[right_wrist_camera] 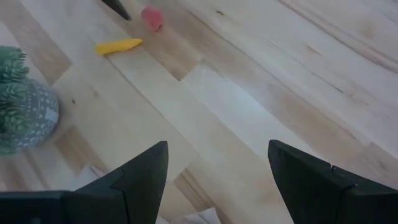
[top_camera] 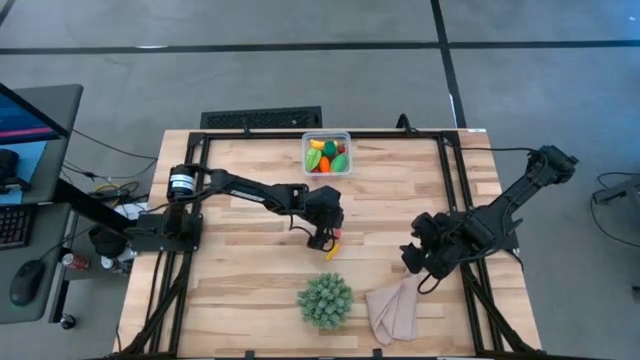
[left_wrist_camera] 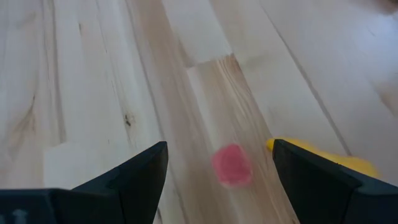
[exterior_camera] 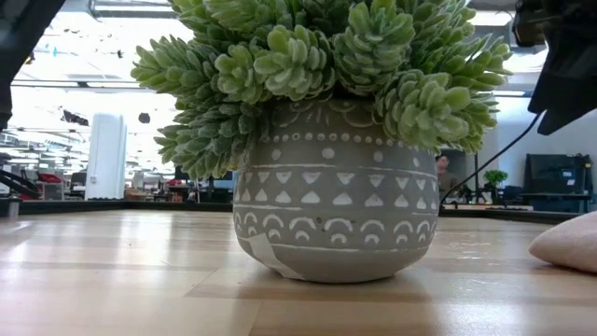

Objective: Pick and placing Produce into tupperware
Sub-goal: Put the peach into the transparent bin

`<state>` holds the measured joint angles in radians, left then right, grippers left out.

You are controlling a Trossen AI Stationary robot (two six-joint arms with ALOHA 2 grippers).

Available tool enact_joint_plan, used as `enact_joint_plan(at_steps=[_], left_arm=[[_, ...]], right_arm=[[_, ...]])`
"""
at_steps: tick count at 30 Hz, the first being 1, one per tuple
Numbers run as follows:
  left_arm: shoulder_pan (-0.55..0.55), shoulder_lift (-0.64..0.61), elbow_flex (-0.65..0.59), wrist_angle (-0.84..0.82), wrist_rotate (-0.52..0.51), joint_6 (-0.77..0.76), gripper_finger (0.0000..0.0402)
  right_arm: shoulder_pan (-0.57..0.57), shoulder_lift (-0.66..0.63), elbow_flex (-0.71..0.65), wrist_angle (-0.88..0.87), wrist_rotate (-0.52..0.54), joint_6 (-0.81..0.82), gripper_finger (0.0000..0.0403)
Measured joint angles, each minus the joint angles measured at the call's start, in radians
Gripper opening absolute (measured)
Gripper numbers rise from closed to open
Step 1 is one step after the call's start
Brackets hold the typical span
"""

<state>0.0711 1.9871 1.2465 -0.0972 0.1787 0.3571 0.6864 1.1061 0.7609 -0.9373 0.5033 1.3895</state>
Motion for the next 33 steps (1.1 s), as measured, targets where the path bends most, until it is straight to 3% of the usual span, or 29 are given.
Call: enact_joint_plan(at_steps=[22, 33], left_arm=[[0.003, 0.080, 0.000, 0.070, 0.018, -0.083, 0.0281], [0.003, 0.080, 0.000, 0.057, 0.021, -0.083, 0.0205]], right_arm=[[0.000, 0.000, 0.000, 0.037, -0.001, -0.002, 0.0270], [0.000, 0.000, 0.000, 0.038, 0.019, -0.002, 0.0270]])
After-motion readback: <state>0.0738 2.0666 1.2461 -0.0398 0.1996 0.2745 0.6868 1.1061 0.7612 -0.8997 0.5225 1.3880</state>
